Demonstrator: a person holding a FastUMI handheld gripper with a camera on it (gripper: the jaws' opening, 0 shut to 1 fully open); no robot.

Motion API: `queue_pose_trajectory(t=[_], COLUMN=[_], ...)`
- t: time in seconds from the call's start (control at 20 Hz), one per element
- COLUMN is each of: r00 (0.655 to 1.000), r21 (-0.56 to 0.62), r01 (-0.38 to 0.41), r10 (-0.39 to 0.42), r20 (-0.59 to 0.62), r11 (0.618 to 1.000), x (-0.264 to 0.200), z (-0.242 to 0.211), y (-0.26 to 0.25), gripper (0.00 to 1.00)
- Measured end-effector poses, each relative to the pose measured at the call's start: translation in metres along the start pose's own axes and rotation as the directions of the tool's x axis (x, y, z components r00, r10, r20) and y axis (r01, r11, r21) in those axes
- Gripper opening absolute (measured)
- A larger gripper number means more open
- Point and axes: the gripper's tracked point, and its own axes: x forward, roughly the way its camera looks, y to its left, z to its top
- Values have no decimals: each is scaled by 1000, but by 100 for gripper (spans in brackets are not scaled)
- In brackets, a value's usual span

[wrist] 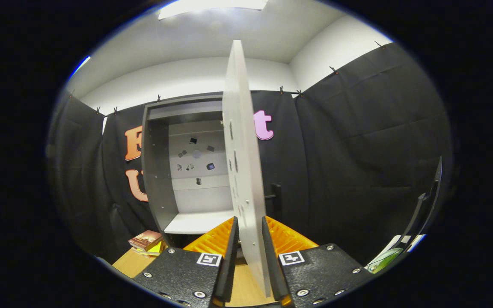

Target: Open the shoe cabinet door, grab the shoes and put them into the shoe cabinet, then close the shoe cabinet door.

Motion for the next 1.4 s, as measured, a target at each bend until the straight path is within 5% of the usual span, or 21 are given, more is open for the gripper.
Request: queue_pose_trajectory(t=[0.5, 1.2, 1.4], r00=[988, 989, 991], r21=[-1, -54, -73], r01=[-148, -140, -130], r10=[148, 142, 128], r20=[33, 38, -34], r11=[989, 989, 989], x=[-7, -9, -3], z=[17, 9, -28], y=[124, 193, 195], gripper=[90, 93, 93])
